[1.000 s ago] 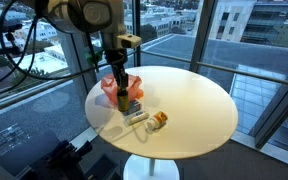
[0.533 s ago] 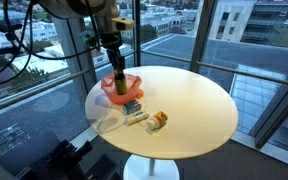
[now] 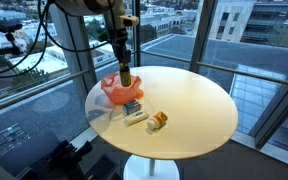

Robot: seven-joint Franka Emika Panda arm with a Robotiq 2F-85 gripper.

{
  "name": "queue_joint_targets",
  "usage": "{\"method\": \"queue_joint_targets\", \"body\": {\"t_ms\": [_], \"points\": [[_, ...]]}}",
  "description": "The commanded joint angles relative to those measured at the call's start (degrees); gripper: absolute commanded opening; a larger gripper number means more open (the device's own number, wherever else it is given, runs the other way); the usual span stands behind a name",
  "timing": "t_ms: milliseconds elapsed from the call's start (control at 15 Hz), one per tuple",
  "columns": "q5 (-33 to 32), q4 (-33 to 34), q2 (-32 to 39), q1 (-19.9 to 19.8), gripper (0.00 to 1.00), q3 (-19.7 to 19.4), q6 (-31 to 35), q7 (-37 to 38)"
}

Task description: Pick up the yellow and brown bottle and put it in the plastic bag

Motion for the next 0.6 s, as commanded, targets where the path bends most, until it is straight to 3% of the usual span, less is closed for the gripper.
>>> {"method": "queue_joint_targets", "body": {"t_ms": [0,533], "points": [[0.3,8.4,7.4,1.3,0.2,0.3,-2.0,1.6],[-1.4,15.2,18.2,6.1,0.2,-0.6,-1.0,3.6]]}}
